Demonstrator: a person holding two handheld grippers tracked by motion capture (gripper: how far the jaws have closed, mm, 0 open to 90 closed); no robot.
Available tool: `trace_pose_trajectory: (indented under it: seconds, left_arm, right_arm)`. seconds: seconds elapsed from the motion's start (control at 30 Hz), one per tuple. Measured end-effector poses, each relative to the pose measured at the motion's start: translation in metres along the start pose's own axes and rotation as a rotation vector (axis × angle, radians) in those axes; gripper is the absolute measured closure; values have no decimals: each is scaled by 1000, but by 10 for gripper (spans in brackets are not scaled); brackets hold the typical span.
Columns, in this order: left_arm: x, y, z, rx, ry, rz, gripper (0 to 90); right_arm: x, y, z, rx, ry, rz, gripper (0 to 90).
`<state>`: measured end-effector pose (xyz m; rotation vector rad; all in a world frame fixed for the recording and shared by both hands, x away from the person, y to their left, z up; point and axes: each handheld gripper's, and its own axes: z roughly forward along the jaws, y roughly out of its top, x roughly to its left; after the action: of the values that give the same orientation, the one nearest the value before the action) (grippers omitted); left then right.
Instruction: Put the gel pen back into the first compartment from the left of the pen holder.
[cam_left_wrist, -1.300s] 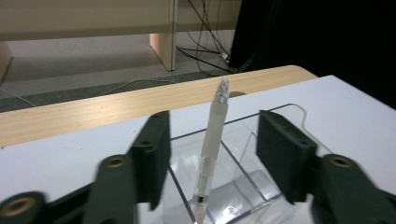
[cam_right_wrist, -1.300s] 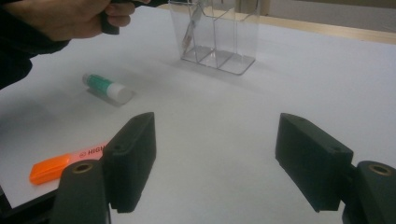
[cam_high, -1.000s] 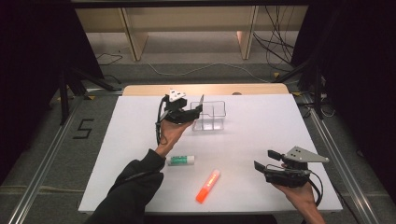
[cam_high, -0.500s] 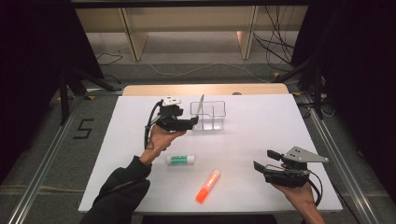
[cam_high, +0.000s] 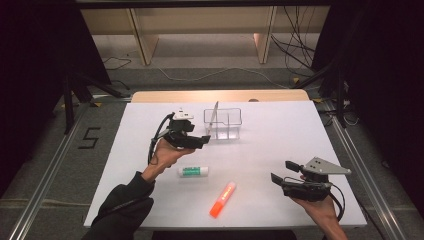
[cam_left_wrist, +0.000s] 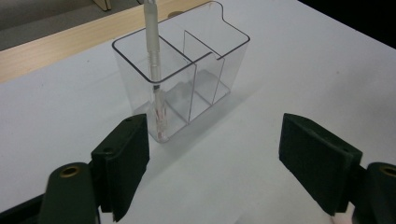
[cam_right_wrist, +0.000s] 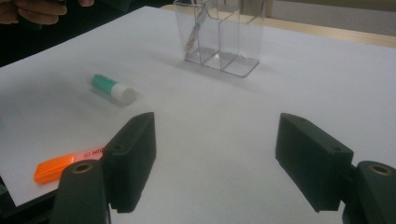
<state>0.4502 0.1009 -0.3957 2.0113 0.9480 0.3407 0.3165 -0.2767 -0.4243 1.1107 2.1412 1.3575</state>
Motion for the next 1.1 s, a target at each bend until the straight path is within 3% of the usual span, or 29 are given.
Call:
trace_pose_trajectory:
  seconds: [1.1]
  left_arm:
    - [-10,-23,-8,133,-47,82,232]
  right_arm:
    - [3,0,3,8,8,-15,298]
